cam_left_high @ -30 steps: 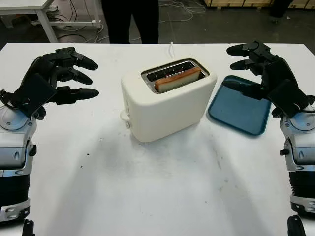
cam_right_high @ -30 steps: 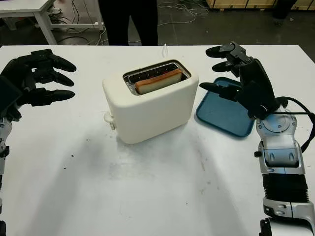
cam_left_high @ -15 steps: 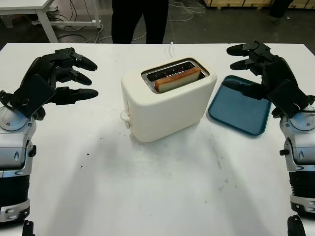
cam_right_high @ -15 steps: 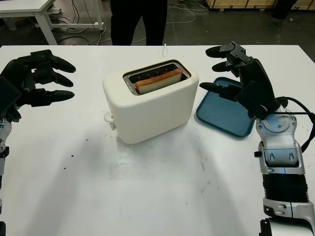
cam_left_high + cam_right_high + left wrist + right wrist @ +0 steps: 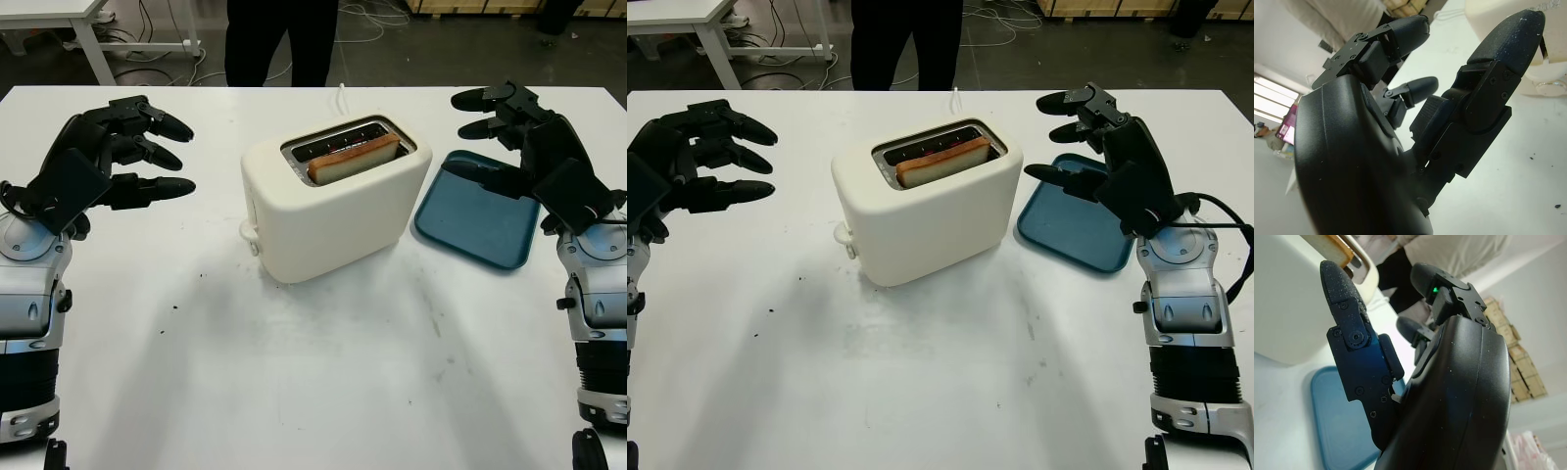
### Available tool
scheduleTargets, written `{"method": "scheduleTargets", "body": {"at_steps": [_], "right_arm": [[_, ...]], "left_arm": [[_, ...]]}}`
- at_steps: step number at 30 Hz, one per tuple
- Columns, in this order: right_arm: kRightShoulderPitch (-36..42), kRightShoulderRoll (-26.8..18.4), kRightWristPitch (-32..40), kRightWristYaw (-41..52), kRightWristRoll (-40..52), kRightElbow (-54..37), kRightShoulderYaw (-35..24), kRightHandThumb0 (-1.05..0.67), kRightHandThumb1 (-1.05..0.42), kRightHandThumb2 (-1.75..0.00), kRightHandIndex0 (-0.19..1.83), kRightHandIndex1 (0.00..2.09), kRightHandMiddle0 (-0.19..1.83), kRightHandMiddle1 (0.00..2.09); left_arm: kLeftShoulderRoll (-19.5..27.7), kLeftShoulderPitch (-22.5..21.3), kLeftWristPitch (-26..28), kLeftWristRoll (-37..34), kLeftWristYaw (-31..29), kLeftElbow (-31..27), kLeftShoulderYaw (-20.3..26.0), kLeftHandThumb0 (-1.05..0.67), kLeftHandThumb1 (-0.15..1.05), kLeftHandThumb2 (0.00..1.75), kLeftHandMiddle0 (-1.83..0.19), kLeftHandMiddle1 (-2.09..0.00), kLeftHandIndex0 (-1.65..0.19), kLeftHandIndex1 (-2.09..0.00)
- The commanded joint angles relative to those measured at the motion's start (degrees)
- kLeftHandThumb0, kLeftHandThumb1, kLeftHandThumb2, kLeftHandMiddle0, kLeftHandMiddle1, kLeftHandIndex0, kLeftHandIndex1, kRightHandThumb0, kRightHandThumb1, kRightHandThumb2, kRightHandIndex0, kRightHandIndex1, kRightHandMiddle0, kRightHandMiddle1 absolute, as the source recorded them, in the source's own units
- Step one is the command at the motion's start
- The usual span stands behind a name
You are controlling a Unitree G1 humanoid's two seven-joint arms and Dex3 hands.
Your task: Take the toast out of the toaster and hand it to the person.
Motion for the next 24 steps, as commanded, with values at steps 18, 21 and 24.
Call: {"method": "scheduleTargets", "body": {"at_steps": [18,21,24], "right_arm": [[-0.1,0.1,-0.6,-0.2,0.1,-0.2,0.0,-0.63,-0.78,0.00,0.08,1.17,0.19,0.83],[-0.1,0.2,-0.8,-0.2,0.2,-0.2,-0.1,-0.63,-0.78,0.00,0.08,1.18,0.19,0.83],[0.0,0.1,-0.9,-0.2,0.1,-0.1,0.0,-0.64,-0.78,0.00,0.08,1.18,0.19,0.83]], "left_arm": [[-0.2,0.1,0.3,-0.3,0.1,-0.1,0.1,-1.05,0.61,0.00,-0.58,-1.09,-0.56,-0.97],[-0.2,0.2,0.0,0.1,0.3,-0.1,0.1,-1.05,0.61,0.00,-0.59,-1.08,-0.57,-0.97],[-0.3,0.2,0.4,0.0,0.4,-0.3,0.1,-1.05,0.61,0.00,-0.59,-1.08,-0.57,-0.97]]}}
